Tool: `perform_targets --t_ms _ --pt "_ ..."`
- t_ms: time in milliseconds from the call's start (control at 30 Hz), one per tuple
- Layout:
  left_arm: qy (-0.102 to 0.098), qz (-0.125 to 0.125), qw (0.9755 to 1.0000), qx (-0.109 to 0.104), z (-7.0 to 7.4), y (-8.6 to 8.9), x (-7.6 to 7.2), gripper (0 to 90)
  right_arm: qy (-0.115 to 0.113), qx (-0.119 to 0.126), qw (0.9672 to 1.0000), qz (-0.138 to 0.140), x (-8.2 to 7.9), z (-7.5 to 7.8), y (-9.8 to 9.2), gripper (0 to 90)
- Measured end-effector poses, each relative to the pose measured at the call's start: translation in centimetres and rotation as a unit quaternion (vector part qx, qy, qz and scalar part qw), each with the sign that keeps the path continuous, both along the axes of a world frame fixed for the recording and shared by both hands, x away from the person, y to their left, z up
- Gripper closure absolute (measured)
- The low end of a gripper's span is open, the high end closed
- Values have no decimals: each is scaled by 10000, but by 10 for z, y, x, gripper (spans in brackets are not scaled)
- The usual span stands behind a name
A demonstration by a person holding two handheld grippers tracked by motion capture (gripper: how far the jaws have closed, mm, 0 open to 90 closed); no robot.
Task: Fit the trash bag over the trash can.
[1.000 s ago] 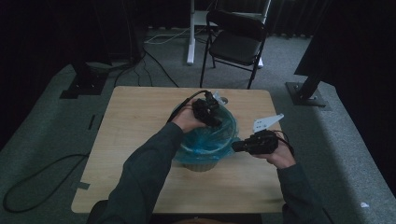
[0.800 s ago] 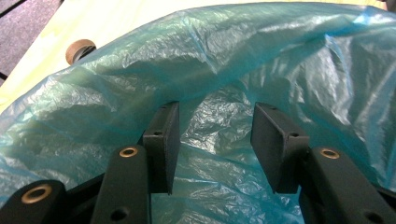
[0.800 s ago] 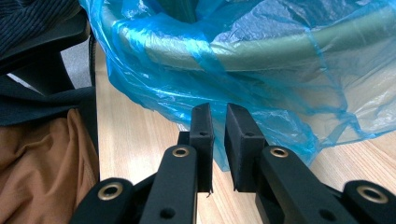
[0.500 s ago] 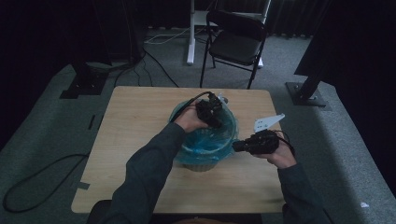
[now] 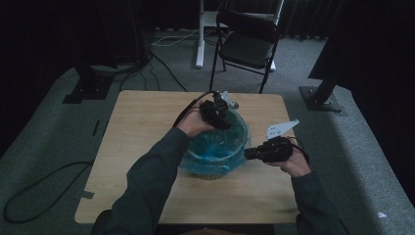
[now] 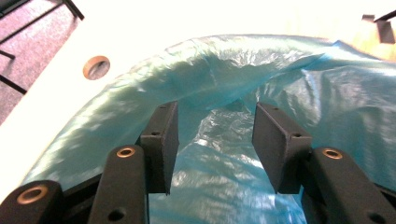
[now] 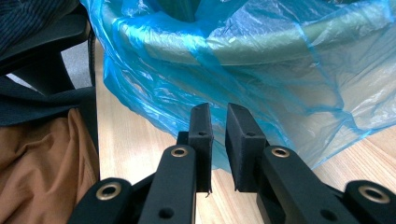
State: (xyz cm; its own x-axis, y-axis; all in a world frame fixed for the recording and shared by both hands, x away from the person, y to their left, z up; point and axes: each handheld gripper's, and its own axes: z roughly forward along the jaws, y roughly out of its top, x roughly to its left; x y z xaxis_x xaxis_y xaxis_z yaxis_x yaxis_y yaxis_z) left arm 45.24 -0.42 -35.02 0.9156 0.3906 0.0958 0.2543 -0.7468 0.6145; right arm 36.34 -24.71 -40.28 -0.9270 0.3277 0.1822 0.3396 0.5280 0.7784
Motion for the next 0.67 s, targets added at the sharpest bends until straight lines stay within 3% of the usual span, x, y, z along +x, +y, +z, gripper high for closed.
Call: perform_targets --t_ms 500,667 --pt "-352 189 9977 -540 29 38 -13 507 4 -4 10000 -19 0 0 0 804" --pt "-443 210 9969 -615 33 50 -20 497 -9 50 10000 -30 0 1 -2 756"
